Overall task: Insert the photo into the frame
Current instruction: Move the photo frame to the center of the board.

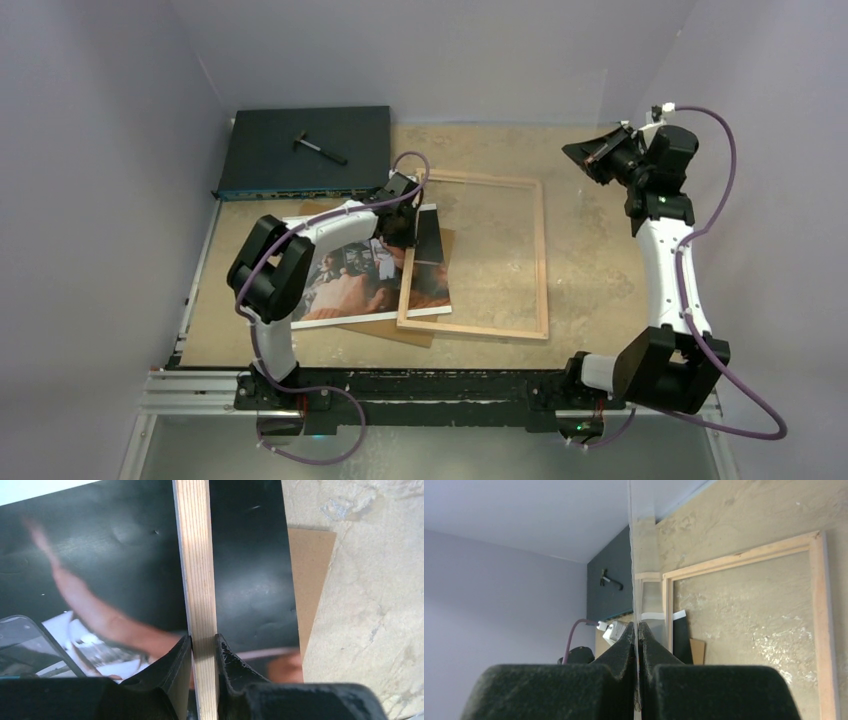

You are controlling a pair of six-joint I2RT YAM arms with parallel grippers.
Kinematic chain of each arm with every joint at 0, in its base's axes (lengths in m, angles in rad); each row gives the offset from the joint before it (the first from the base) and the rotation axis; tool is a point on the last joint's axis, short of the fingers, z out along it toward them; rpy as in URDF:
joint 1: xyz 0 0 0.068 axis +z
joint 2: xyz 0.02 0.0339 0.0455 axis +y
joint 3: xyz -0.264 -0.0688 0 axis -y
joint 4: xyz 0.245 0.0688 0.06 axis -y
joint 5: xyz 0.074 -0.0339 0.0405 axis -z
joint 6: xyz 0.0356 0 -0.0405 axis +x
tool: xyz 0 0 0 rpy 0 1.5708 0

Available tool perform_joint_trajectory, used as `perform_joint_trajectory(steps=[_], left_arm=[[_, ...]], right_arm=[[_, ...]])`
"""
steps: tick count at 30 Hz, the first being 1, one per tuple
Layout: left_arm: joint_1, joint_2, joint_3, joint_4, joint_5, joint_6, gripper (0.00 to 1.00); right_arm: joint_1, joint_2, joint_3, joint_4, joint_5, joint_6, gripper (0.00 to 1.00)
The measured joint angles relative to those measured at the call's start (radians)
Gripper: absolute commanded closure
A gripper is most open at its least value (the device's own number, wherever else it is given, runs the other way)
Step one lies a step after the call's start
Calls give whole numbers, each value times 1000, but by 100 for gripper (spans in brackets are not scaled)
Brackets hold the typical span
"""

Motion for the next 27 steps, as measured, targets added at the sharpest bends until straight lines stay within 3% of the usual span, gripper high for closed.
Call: perform_joint_trajectory(steps=[12, 20, 27], left_arm=[[82, -107, -14, -3, 221, 64, 15], [324, -289, 38, -63, 380, 198, 9], [491, -370, 58, -106, 455, 322, 10]], right_arm=[[82, -2, 0, -45, 60, 6, 100], [185, -24, 0, -87, 111, 19, 100], [392, -27, -23, -40, 123, 106, 100]])
